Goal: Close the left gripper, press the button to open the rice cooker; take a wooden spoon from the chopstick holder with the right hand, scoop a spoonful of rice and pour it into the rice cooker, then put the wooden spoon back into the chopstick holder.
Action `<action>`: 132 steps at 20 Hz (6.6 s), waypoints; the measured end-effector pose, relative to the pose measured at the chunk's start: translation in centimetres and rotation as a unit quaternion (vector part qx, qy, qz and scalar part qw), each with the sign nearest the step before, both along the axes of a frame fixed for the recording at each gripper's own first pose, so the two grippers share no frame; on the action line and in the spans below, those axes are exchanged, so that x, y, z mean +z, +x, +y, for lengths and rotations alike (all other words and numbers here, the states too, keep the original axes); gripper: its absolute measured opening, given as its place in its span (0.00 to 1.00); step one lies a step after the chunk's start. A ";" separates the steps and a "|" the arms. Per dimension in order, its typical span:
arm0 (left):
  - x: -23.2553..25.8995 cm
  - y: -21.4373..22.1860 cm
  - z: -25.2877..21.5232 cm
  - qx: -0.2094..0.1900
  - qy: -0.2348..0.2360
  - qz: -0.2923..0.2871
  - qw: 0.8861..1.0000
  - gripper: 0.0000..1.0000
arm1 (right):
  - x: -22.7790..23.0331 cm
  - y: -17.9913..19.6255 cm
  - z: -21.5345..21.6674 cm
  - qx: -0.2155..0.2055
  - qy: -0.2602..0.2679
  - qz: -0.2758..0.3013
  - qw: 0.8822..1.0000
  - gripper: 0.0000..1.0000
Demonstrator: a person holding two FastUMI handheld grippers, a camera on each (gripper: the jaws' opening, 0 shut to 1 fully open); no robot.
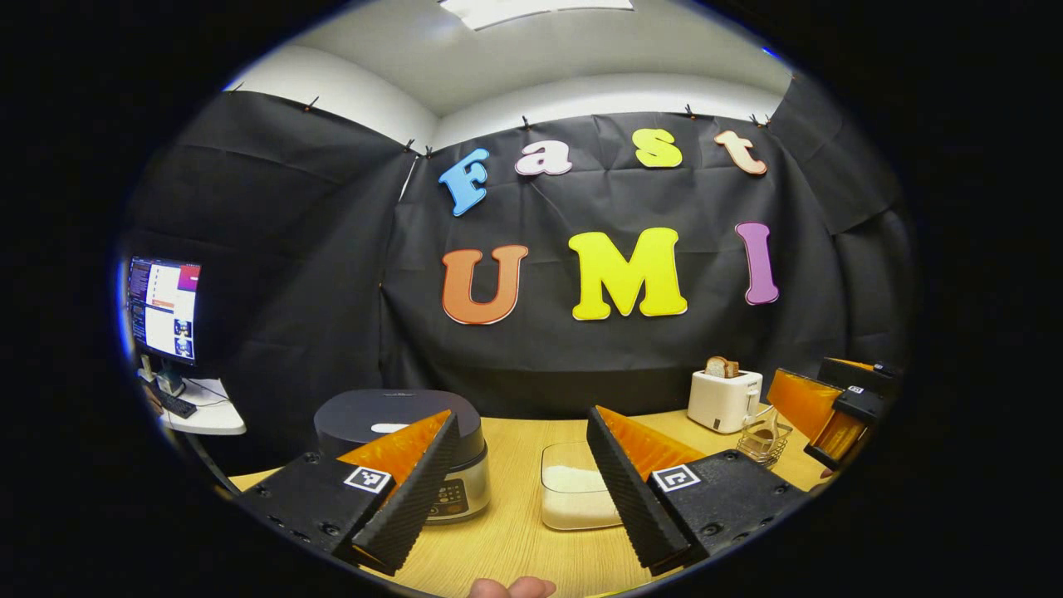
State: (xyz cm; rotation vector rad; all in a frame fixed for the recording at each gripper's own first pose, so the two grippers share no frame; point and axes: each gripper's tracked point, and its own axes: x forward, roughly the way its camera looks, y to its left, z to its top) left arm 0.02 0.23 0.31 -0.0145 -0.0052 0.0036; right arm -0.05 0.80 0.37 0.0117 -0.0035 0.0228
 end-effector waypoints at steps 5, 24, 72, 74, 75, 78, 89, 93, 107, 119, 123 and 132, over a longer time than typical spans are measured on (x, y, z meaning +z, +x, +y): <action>0.1 -0.1 -0.1 0.000 0.001 -0.001 1.000 0.98 | 0.2 0.0 -0.4 -0.003 -0.005 0.000 1.000 0.95; 2.3 2.6 8.6 0.085 0.027 0.069 0.994 0.94 | -1.6 2.9 -4.9 0.008 0.035 0.011 0.999 0.95; -0.4 10.8 12.3 0.077 -0.044 0.220 0.971 0.80 | -2.1 5.4 -10.3 -0.007 0.047 -0.001 0.999 0.95; 2.6 11.3 12.9 0.098 0.004 0.172 0.980 0.99 | -1.5 5.1 -10.7 -0.010 0.042 -0.009 0.999 0.95; 3.9 11.4 12.8 0.101 0.015 0.154 0.983 0.99 | -1.2 5.1 -10.9 -0.012 0.041 -0.011 0.999 0.95; 5.1 11.1 11.2 0.084 0.011 0.139 0.987 0.98 | -0.5 4.9 -11.6 -0.018 0.039 -0.018 0.999 0.95; 5.4 7.7 9.2 0.066 0.006 0.062 0.996 0.99 | 0.3 4.5 -15.4 -0.038 0.005 -0.009 0.999 0.95; 3.6 7.1 6.3 0.043 0.003 0.049 0.998 0.99 | 0.0 4.9 -17.6 -0.044 -0.003 0.007 0.999 0.95; 0.2 5.5 3.4 0.030 0.005 0.054 0.998 0.99 | -5.9 8.2 -19.5 -0.030 0.030 0.097 0.994 0.95; -0.1 5.0 3.8 0.042 0.022 0.046 0.998 0.99 | -9.2 11.4 -21.7 -0.026 0.055 0.144 0.988 0.99; -0.5 5.1 3.5 0.048 0.028 0.047 0.997 0.99 | -10.5 13.8 -22.6 -0.023 0.067 0.168 0.983 0.92; 0.3 4.8 3.3 0.062 0.048 0.046 0.996 0.99 | -14.4 19.4 -23.4 -0.014 0.136 0.225 0.965 0.96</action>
